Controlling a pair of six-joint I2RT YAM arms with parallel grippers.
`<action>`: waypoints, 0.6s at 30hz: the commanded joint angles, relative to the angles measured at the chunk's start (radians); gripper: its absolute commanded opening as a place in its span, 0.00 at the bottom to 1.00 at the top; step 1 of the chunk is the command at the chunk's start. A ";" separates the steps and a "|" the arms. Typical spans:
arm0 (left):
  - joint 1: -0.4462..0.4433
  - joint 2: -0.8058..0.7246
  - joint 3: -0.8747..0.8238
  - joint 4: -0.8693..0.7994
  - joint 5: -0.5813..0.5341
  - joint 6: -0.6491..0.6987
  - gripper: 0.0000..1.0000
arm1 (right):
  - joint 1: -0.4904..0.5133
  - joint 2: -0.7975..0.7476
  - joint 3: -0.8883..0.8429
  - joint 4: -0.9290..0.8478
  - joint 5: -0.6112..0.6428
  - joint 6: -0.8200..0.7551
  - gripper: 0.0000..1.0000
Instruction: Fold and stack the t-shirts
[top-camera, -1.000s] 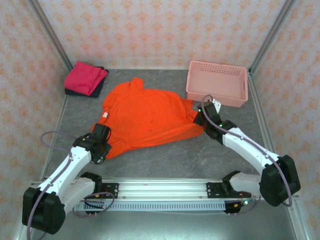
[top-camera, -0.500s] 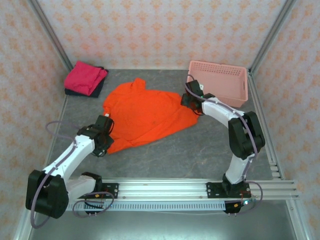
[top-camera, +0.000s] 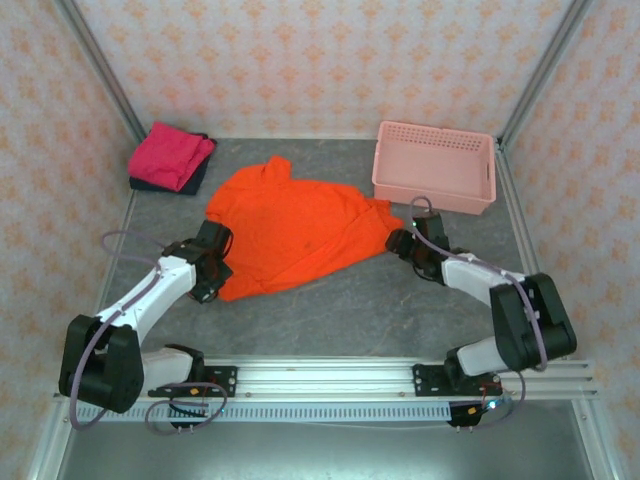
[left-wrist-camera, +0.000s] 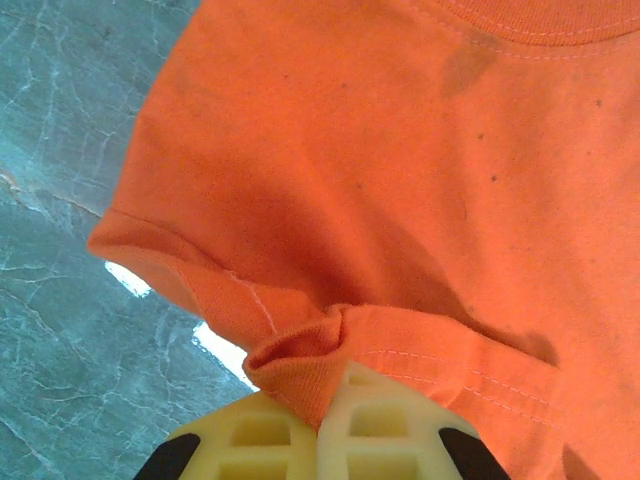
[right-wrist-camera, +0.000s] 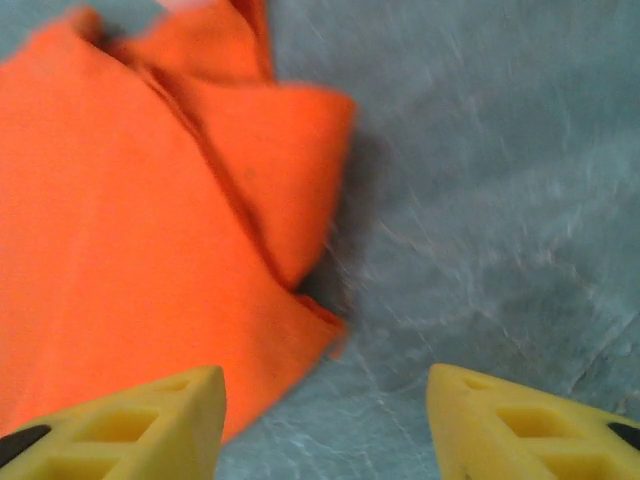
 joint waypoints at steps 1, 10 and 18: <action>0.012 -0.004 0.029 -0.001 -0.023 0.026 0.00 | -0.014 0.083 0.006 0.172 -0.170 0.051 0.51; 0.012 -0.038 0.005 -0.005 -0.015 0.005 0.00 | -0.054 0.261 0.074 0.252 -0.253 0.062 0.41; 0.012 -0.038 0.015 -0.016 -0.021 0.011 0.00 | -0.057 0.214 0.065 0.259 -0.247 0.063 0.40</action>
